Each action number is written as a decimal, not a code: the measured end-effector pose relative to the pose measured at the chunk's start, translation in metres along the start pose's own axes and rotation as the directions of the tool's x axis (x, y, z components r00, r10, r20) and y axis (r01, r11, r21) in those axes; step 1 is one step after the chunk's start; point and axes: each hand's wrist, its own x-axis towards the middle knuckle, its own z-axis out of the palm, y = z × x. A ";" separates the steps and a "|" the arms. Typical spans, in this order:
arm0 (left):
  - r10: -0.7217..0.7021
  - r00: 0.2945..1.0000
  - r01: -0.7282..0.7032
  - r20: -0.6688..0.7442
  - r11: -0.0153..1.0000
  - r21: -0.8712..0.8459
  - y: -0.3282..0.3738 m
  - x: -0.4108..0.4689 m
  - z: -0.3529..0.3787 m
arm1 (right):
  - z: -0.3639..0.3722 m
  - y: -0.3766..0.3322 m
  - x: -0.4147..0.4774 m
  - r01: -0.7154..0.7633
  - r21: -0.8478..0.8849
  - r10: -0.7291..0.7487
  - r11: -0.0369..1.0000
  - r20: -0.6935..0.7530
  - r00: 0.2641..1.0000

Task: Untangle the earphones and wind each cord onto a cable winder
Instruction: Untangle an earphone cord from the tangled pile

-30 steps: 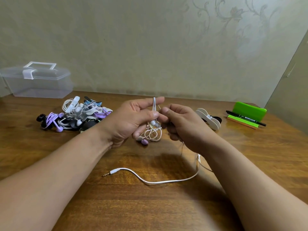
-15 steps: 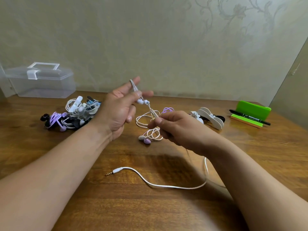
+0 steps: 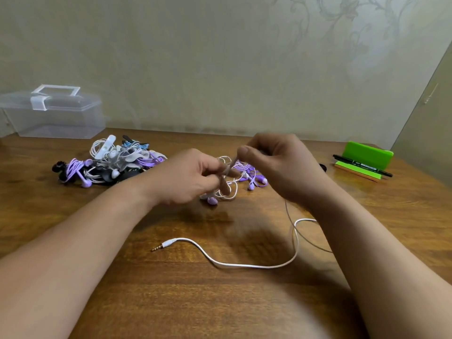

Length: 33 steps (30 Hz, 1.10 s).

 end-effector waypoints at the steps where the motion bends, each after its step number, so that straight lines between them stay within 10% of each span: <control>1: -0.017 0.998 0.021 0.065 0.997 -0.069 0.004 -0.002 0.001 | -0.002 0.003 0.002 -0.014 0.056 0.015 0.998 -0.027 1.000; 7: 0.097 0.986 -0.007 0.134 0.834 -0.552 0.013 -0.004 -0.003 | -0.003 0.017 0.005 -0.195 0.510 0.175 0.838 0.087 0.981; 10: 0.099 0.991 -0.014 0.094 0.762 -0.647 0.013 -0.003 -0.003 | 0.007 0.022 0.004 -0.216 0.477 0.156 0.852 0.162 0.974; 25: 0.067 0.997 -0.031 0.036 0.794 -0.608 0.010 0.003 0.005 | 0.030 0.020 -0.001 -0.128 0.046 0.119 0.991 0.156 0.981; 33: 0.033 0.948 -0.121 -0.315 0.957 -0.263 -0.003 0.014 0.005 | 0.034 0.002 -0.006 -0.077 -0.089 0.102 0.993 0.329 0.939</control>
